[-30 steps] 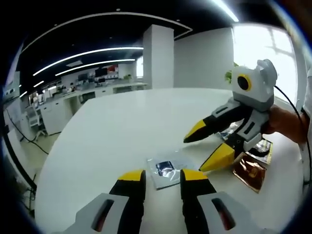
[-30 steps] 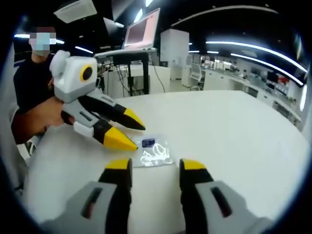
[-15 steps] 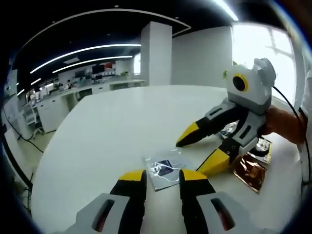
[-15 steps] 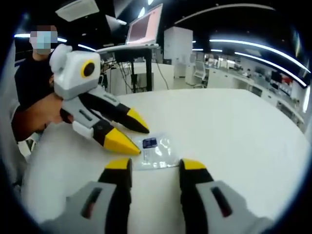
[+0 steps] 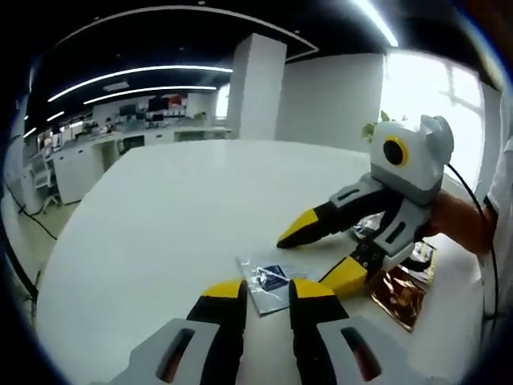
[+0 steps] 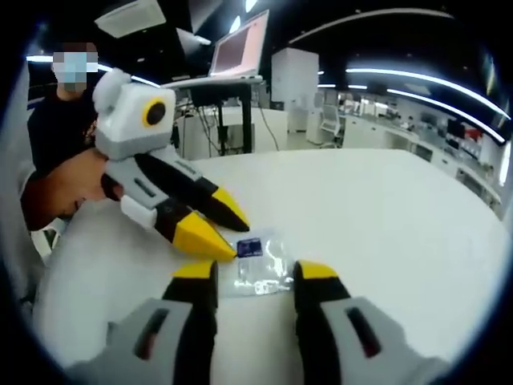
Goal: Arrange the skincare products in the storage area until every visible bottle or jar stands upright without overlapping.
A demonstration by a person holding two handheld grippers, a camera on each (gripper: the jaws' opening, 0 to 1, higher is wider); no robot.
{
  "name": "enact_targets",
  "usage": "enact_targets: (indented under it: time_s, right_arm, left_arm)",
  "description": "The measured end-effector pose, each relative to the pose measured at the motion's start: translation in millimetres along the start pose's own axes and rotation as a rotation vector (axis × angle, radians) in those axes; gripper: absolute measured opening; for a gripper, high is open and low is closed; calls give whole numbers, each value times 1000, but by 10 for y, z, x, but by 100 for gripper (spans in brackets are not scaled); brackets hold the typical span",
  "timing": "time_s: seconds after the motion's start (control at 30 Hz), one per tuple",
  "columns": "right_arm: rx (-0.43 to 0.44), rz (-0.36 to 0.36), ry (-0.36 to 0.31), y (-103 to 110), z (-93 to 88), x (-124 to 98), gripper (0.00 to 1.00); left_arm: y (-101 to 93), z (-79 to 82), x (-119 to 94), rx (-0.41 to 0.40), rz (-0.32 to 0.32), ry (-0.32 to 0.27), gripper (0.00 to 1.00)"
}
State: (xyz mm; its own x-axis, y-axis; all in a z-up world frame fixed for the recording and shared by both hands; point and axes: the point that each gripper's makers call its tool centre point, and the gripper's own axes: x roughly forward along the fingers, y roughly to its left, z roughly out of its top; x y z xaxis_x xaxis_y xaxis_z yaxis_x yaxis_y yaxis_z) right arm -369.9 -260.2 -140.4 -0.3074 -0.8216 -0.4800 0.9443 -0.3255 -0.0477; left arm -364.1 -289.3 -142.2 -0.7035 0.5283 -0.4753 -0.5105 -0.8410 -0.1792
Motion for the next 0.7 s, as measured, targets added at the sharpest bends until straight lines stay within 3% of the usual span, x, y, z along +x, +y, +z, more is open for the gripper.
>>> enact_targets:
  time_s: [0.2,0.33,0.43,0.7]
  right_arm:
    - [-1,0,4,4,2,-5,38]
    - [-6,1,11,6,7,-7,38]
    - [-22,29,6,65,29,-8,26]
    - [-9,37,2,93,16,-12,22]
  left_arm:
    - [35,-15,-29,20,22,9,13]
    - [33,-15,-35,17,16,13,14]
    - [11,-11,-38,23,9,13,16]
    - [14,6,-20,-23,-5,15,18]
